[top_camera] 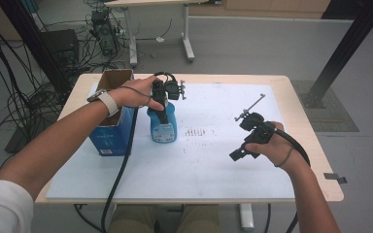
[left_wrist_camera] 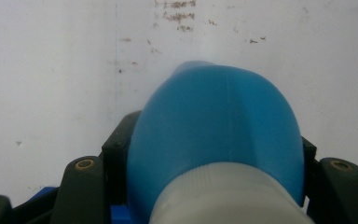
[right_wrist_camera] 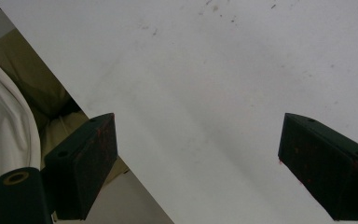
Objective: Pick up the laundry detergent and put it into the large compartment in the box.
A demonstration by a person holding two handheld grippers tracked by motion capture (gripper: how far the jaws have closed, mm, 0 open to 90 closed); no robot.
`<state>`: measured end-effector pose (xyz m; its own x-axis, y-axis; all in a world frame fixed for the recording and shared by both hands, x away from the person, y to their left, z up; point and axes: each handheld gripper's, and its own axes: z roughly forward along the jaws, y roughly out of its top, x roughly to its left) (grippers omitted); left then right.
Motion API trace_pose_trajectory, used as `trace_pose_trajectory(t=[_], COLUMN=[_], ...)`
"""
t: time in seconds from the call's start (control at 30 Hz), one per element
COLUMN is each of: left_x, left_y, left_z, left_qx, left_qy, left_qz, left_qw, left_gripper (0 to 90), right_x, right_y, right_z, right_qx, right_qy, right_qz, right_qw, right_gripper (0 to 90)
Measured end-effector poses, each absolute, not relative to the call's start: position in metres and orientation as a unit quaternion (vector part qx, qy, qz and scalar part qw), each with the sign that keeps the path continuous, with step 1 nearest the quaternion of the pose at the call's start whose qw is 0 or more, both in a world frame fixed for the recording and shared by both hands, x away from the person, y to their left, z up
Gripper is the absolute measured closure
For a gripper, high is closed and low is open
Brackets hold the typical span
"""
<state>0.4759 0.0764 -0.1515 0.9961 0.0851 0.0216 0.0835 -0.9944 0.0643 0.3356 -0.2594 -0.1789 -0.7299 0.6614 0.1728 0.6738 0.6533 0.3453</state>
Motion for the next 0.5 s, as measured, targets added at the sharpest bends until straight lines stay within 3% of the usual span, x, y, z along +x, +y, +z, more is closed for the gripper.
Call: trace_pose_trajectory(t=[0.5], left_x=[0.4757], left_y=[0.0762], left_z=[-0.1515], left_qx=[0.999], left_qy=[0.042], left_qz=[0.012], left_qw=[0.031], left_gripper=[38.7], right_x=[0.3353], right_y=[-0.2588], right_z=[-0.1786], right_qx=[-0.367], right_qy=[-0.909], right_qz=[-0.196], right_qw=[0.015], right_gripper=[11.6])
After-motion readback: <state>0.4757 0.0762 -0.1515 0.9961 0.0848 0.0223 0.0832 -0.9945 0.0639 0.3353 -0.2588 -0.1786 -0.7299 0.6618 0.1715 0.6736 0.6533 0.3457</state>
